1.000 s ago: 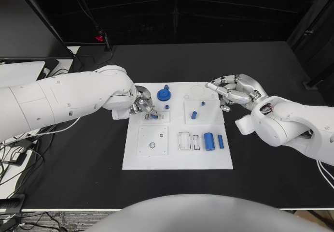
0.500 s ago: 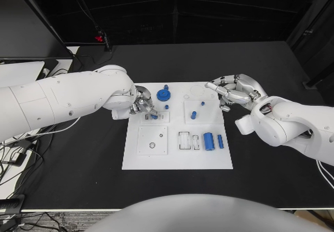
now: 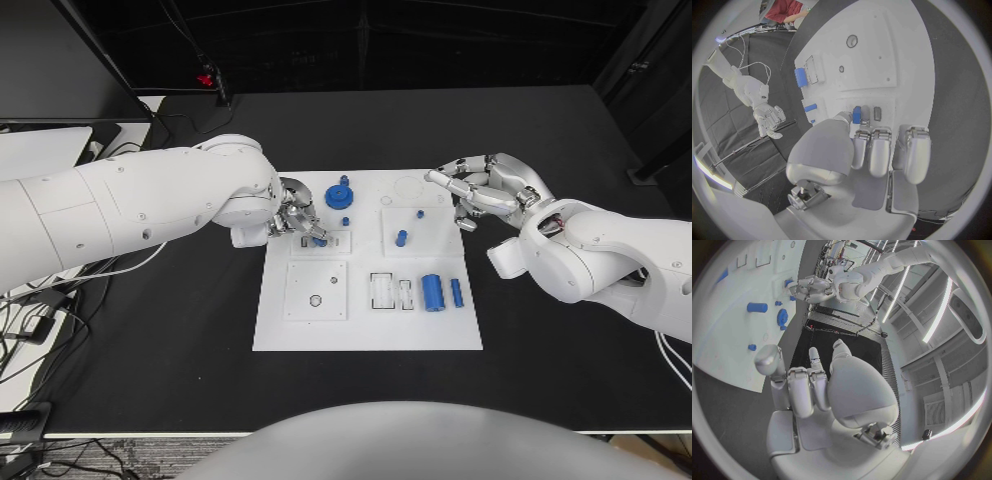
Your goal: Assemble the parts on the task board
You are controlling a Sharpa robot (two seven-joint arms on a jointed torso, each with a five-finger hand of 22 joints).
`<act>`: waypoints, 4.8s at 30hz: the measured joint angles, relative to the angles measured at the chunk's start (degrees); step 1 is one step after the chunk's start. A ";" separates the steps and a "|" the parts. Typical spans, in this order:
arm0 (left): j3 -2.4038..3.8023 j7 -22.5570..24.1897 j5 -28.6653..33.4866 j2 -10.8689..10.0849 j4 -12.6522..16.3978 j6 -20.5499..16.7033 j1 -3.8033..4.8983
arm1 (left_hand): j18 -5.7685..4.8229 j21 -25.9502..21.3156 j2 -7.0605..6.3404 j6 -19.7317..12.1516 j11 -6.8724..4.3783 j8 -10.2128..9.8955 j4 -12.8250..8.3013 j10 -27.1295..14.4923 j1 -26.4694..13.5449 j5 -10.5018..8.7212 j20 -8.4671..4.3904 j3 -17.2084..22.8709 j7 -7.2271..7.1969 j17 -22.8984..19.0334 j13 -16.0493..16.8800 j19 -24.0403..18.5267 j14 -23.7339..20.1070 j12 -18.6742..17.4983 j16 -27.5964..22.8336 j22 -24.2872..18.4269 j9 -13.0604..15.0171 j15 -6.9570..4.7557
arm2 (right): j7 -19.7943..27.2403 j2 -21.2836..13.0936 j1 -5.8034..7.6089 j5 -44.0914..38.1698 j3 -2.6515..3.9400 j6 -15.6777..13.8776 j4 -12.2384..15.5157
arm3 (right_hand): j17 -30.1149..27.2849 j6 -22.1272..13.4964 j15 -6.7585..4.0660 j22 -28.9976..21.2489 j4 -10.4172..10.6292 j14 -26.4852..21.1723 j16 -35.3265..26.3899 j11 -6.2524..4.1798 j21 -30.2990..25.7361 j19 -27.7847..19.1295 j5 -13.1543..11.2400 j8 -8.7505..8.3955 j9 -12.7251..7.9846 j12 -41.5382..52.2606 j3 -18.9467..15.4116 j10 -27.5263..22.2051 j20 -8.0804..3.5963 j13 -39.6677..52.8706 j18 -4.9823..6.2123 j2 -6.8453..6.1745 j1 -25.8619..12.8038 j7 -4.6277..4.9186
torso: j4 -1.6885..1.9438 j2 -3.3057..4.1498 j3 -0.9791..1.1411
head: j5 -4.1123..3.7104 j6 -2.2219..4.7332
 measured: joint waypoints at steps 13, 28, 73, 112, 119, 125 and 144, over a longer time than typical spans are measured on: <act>0.02 -0.29 0.00 0.33 -0.27 0.17 0.00 | 0.00 0.00 0.00 0.00 0.02 -0.24 0.08 -0.02 0.00 -0.18 0.00 -0.08 0.01 0.00 0.00 0.00 0.04 -0.17 0.00 0.00 0.07 0.07 | 0.01 0.00 0.00 0.00 0.00 0.04 0.16 | 0.00 -0.20 0.00 0.00 0.00 0.00 0.00 0.00 0.00 0.00 0.00 0.00 -0.01 0.00 0.00 0.00 0.00 0.01 0.00 0.00 0.00 -0.20 | 0.01 0.00 0.02 | 0.00 0.00; 0.14 -0.86 -0.03 0.79 -0.60 0.51 -0.02 | 0.00 0.00 0.78 0.12 0.04 -0.83 -0.03 -0.04 -0.78 -2.43 0.00 0.03 0.11 0.00 0.01 0.00 0.04 -0.06 0.00 -0.01 0.11 0.10 | 0.01 -0.02 0.00 0.94 0.00 0.12 0.34 | 0.00 -0.40 0.00 -0.10 0.00 0.00 0.01 0.00 -0.23 0.00 0.00 0.21 -0.02 0.02 0.00 0.00 0.00 -0.02 0.00 0.53 -0.06 0.01 | 0.01 0.02 0.02 | -0.03 0.00; 0.16 -1.09 0.05 0.32 -0.07 -0.32 -0.29 | 0.00 0.00 -1.12 0.33 0.22 -2.38 0.15 0.15 -17.00 -16.91 0.21 -11.05 0.30 0.00 -0.12 0.21 -0.02 -0.52 0.00 -0.03 1.40 0.21 | 0.00 -0.09 0.00 1.69 0.00 0.30 0.28 | 0.00 -0.40 0.00 -0.09 0.15 0.00 0.01 0.00 -0.23 0.00 0.00 0.54 0.01 0.04 -0.14 0.00 0.00 -0.02 0.00 0.98 -0.08 0.01 | 0.01 -0.02 0.01 | -0.23 0.00; 0.08 -0.83 0.37 -0.61 0.58 -2.39 -0.47 | 0.00 0.00 0.22 0.56 0.22 -1.52 -0.03 0.15 -17.27 -17.03 0.21 -11.54 0.31 0.00 -0.13 0.20 -0.02 -0.51 0.00 -0.04 2.72 0.21 | -0.15 -0.27 -0.08 1.73 -0.01 0.42 0.08 | 0.00 -0.59 0.00 -0.09 -0.01 0.00 0.01 0.00 -0.46 0.00 0.26 0.79 0.04 0.04 -0.30 0.00 0.00 -0.02 0.00 0.97 -0.08 -0.18 | 0.04 0.00 0.03 | -0.23 0.00; 0.08 -0.75 0.30 -0.60 0.57 -2.31 -0.47 | 0.00 0.00 0.74 0.29 0.22 -1.08 0.09 0.15 -16.74 -16.13 0.21 -11.66 0.04 0.00 -0.13 0.20 -0.02 -0.51 0.00 -0.04 3.13 0.21 | -0.24 -0.28 -0.08 1.74 -0.02 0.42 0.08 | 0.00 -0.59 0.00 -0.13 -0.01 0.00 0.01 0.00 -0.47 0.00 0.26 0.82 0.04 0.04 -0.30 0.00 0.00 -0.01 0.00 0.97 -0.08 -0.18 | 0.01 0.01 0.03 | -0.23 0.00; 0.07 -0.75 0.17 -0.51 0.50 -1.89 -0.40 | 0.00 0.00 0.74 0.29 0.22 -0.98 0.09 0.14 -16.74 -16.13 0.21 -11.66 0.04 0.04 -0.13 0.20 -0.02 -0.51 0.00 -0.04 3.19 0.21 | -0.32 -0.28 -0.08 1.74 -0.02 0.42 0.05 | 0.00 -0.59 0.00 -0.13 -0.01 0.00 0.01 0.00 -0.47 0.00 0.26 0.82 0.04 0.04 -0.30 0.00 0.00 0.00 0.00 0.97 -0.08 -0.18 | -0.02 0.01 0.01 | -0.26 0.00; 0.05 -0.72 0.01 -0.61 1.15 -1.15 -0.44 | 0.00 0.00 0.97 0.23 0.22 -0.70 -0.06 0.14 -16.51 -15.61 0.20 -11.81 -0.03 0.04 -0.14 0.20 -0.02 -0.51 0.00 -0.04 3.53 0.21 | -0.59 -0.24 -0.09 1.74 -0.02 0.47 -0.07 | 0.03 -0.80 0.00 -0.13 -0.01 0.00 0.01 0.00 -0.47 0.00 0.25 0.82 0.02 0.04 -0.30 0.00 0.00 -0.01 0.00 0.97 -0.08 0.03 | 0.01 -0.03 0.00 | -0.21 0.00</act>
